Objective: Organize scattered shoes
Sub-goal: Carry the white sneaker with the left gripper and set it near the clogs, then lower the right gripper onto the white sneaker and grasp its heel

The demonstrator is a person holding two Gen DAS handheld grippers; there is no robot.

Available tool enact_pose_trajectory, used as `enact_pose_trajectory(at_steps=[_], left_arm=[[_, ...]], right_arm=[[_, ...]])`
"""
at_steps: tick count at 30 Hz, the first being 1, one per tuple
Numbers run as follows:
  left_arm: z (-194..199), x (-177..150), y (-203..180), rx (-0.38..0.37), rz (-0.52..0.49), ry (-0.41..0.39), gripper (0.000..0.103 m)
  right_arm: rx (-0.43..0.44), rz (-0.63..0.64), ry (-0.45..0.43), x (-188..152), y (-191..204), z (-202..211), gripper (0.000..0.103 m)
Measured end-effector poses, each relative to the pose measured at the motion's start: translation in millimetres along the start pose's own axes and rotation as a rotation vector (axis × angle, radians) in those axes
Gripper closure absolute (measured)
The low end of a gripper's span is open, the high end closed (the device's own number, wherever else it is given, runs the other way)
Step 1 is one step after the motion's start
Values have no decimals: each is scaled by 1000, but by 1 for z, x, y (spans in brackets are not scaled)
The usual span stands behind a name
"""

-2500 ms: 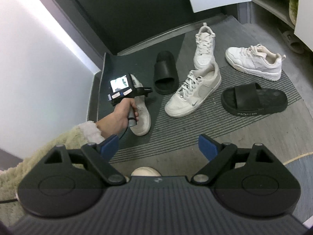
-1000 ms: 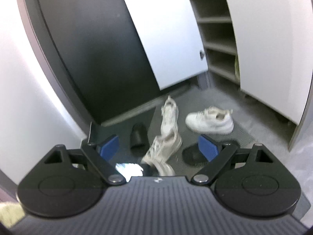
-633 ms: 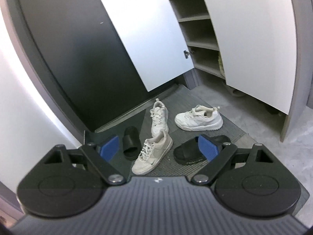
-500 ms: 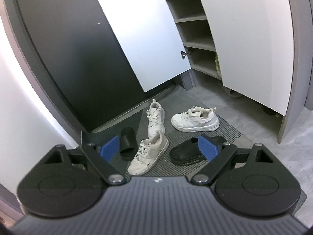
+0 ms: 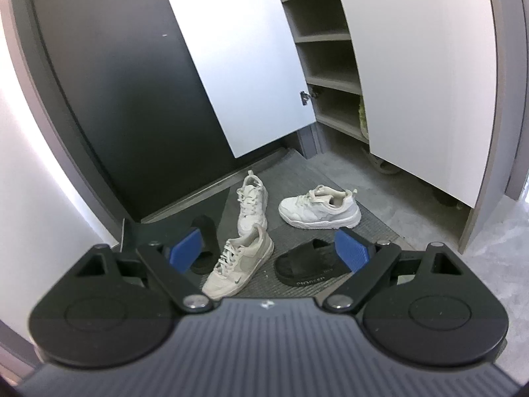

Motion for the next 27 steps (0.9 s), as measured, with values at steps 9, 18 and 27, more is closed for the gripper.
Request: enact_pose_trajectory(at_steps=[9, 18, 27], left_arm=[[141, 18, 83, 55, 20, -150, 10], [261, 14, 140, 4, 134, -262, 2], [334, -18, 173, 5, 179, -361, 0]], right_arm=[[48, 80, 33, -16, 20, 1, 13], [58, -161, 158, -39, -6, -14, 13], [179, 65, 240, -72, -8, -41, 13]])
Point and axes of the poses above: each gripper's, at about its wrist camera, not at the fingertips, and z roughly against the way its jaws point, y to its left, x to its top, the point moved 6 cm from there along -z, roughly the way its jaws point, and after that the axes turned 14 degrees about -y, right-handed, at the moved point
